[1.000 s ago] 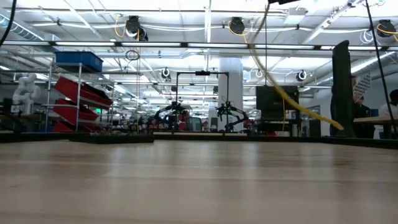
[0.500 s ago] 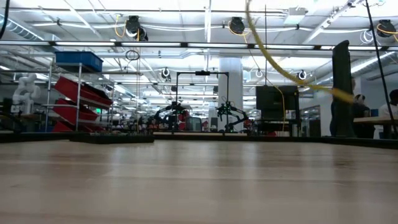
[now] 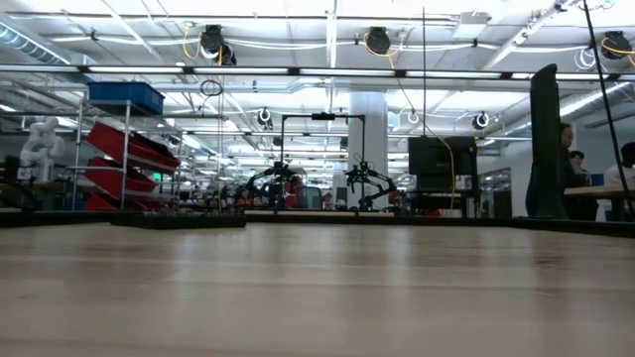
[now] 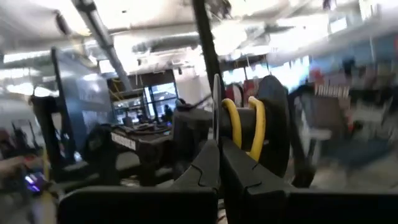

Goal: Coil cords
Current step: Coil the yellow wire onto the spool

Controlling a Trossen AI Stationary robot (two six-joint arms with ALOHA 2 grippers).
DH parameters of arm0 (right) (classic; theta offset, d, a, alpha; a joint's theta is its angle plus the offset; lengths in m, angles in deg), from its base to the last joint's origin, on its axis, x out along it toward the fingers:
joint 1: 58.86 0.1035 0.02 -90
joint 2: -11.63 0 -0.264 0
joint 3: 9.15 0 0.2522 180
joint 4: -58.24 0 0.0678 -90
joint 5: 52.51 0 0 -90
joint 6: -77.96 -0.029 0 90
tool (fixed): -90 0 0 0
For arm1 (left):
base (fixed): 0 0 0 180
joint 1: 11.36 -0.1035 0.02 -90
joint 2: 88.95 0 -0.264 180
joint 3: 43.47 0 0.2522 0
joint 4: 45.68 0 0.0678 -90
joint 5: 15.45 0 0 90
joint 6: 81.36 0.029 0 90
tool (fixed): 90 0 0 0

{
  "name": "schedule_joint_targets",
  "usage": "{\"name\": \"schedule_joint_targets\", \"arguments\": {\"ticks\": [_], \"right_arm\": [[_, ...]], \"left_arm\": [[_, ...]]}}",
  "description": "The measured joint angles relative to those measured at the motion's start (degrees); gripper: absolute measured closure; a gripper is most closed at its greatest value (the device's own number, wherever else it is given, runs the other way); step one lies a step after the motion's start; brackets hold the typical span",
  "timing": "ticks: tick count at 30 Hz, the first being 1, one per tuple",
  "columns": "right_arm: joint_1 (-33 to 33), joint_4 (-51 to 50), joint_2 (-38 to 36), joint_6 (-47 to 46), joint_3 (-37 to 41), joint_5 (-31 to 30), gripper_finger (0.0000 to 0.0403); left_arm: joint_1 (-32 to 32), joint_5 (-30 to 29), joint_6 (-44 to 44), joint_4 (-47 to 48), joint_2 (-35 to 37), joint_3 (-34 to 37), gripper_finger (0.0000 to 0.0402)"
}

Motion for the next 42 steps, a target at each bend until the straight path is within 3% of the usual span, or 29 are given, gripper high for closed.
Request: {"name": "schedule_joint_targets", "arguments": {"ticks": [3,10,18,31,36,42], "right_arm": [[-2.2,6.3,2.6,2.1,0.0,4.2,0.0215],[-4.9,6.5,5.6,1.7,0.0,4.1,0.0215],[-5.2,3.7,6.8,0.7,0.0,4.3,0.0233],[-5.3,1.9,6.8,-0.6,0.0,4.0,0.0334],[-5.5,1.9,6.8,0.2,0.0,2.6,0.0391],[-5.5,2.8,6.8,0.2,0.0,-0.8,0.0401]], "left_arm": [[1.7,-3.4,10.6,2.7,0.0,0.0,0.0400],[5.3,-13.6,26.7,6.5,0.0,0.0,0.0400],[9.7,-16.9,40.1,6.6,0.0,0.0,0.0400],[12.4,-17.1,43.4,6.4,0.0,0.0,0.0400],[12.4,-17.1,43.4,6.4,0.0,0.0,0.0400],[12.4,-17.1,43.4,6.4,0.0,0.0,0.0400]]}}
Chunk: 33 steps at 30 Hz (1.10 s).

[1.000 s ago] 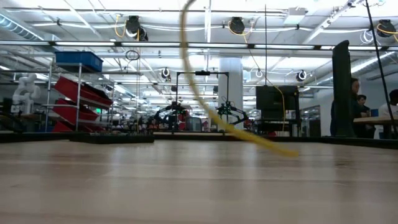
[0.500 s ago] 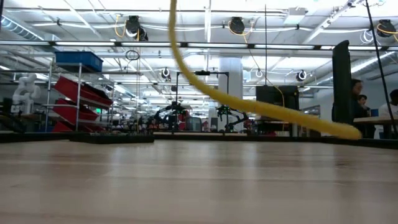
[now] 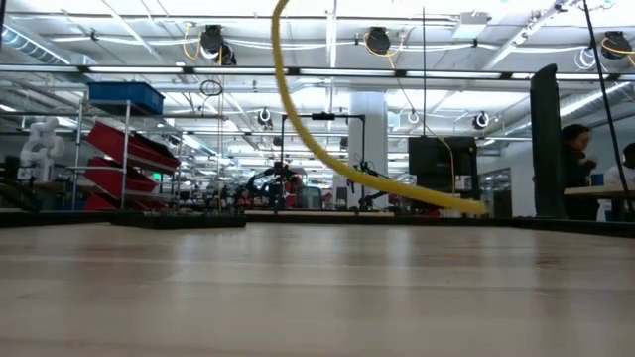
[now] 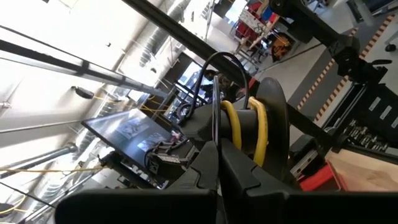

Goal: Coil cords
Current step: Coil the yellow wire onto the spool

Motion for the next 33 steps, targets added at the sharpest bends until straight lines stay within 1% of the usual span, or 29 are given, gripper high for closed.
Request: {"name": "schedule_joint_targets", "arguments": {"ticks": [5,9,12,14,17,20,23,26,31,33], "right_arm": [[0.1,1.2,0.0,0.5,0.0,-3.7,0.0402],[0.1,1.4,0.0,0.9,0.0,-5.0,0.0402],[0.1,1.7,0.0,1.4,0.0,-7.6,0.0402],[0.2,2.0,0.0,1.7,0.0,-10.3,0.0403],[0.2,4.4,0.0,2.9,0.0,-14.4,0.0403],[0.2,8.3,0.0,5.0,0.0,-16.2,0.0403],[0.2,11.8,0.0,7.1,0.0,-16.2,0.0403],[0.2,12.9,0.4,8.3,0.0,-16.0,0.0403],[-0.3,14.0,2.3,7.9,0.0,-14.6,0.0403],[-0.8,15.5,3.4,7.9,0.0,-14.3,0.0403]], "left_arm": [[0.0,0.0,0.0,0.0,0.0,0.0,0.0400],[0.0,0.1,-0.1,0.0,0.0,0.0,0.0400],[0.0,0.4,-0.5,0.0,0.0,0.0,0.0400],[0.0,1.5,-0.6,0.0,0.0,0.0,0.0400],[-0.2,4.7,-0.6,-0.9,-0.5,0.0,0.0400],[-0.7,6.3,-0.7,-3.5,-2.0,0.0,0.0400],[-1.6,6.4,-0.7,-7.7,-4.4,0.0,0.0400],[-2.7,7.1,-0.6,-11.9,-7.0,0.0,0.0400],[-4.6,8.0,-0.6,-20.9,-10.1,0.1,0.0400],[-5.2,8.8,-0.7,-23.0,-11.0,0.1,0.0400]]}}
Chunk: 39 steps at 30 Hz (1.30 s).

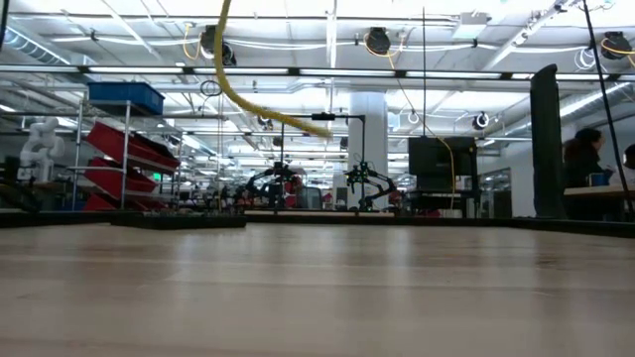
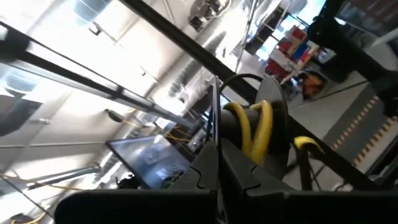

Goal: Coil cords
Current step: Coil the yellow wire onto the spool

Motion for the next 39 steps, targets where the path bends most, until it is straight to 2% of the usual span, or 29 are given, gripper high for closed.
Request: {"name": "schedule_joint_targets", "arguments": {"ticks": [3,6,14,18,23,26,33,39], "right_arm": [[-1.0,2.5,1.6,0.7,0.0,-0.1,0.0403],[-1.5,4.6,2.7,1.5,0.0,0.0,0.0403],[-1.0,8.0,3.0,3.5,0.0,-0.5,0.0403],[-1.0,8.3,3.0,2.7,0.0,-0.8,0.0403],[-0.2,8.8,3.0,2.7,0.0,-4.7,0.0403],[0.6,10.0,3.0,3.9,0.0,-6.6,0.0403],[0.6,10.7,3.0,4.1,0.0,-7.1,0.0402],[1.2,11.1,3.0,5.1,0.0,-8.1,0.0402]], "left_arm": [[-1.0,1.9,-2.3,-1.9,-1.3,0.0,0.0400],[-1.7,1.0,-2.9,-5.8,-3.0,0.0,0.0400],[-3.1,-10.7,-0.7,-10.2,-5.9,-0.1,0.0400],[-3.3,-14.5,0.4,-12.1,-6.6,-0.1,0.0400],[-3.3,-19.3,0.7,-12.1,-6.5,-0.1,0.0400],[-3.3,-21.3,0.7,-12.1,-6.5,-0.1,0.0400],[-3.4,-24.5,0.7,-12.0,-6.5,-0.1,0.0400],[-3.5,-29.6,5.5,-9.5,-6.5,-0.1,0.0400]]}}
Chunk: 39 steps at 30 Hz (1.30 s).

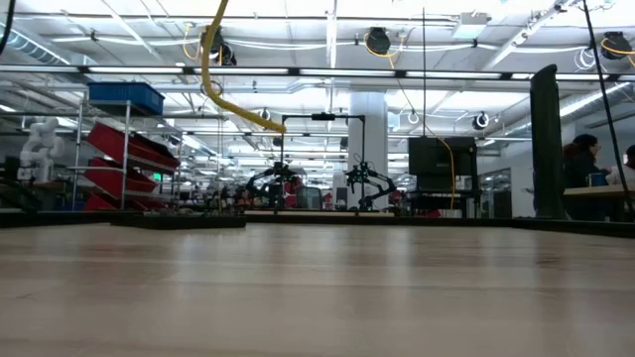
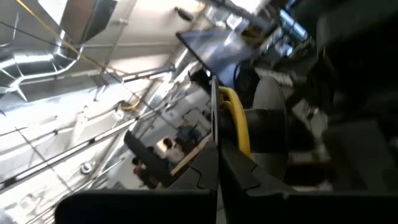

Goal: Coil cords
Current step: Coil the yellow wire onto the spool

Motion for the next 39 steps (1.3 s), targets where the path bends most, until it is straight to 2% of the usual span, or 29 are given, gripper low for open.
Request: {"name": "schedule_joint_targets", "arguments": {"ticks": [19,27,36,39], "right_arm": [[3.1,0.6,-2.6,5.3,0.0,-3.4,0.0402],[7.5,-1.1,-5.4,10.2,0.0,-13.0,0.0402],[11.8,-5.4,-7.0,15.9,0.0,-31.7,0.0402],[11.7,-7.1,-7.0,15.7,0.0,-33.6,0.0402]], "left_arm": [[-1.3,-0.4,2.7,13.1,0.0,0.0,0.0400],[-1.4,-2.0,4.1,13.3,0.4,0.0,0.0400],[0.2,-3.1,3.9,11.2,0.9,0.0,0.0400],[0.9,-1.6,3.6,11.1,1.6,0.0,0.0400]]}}
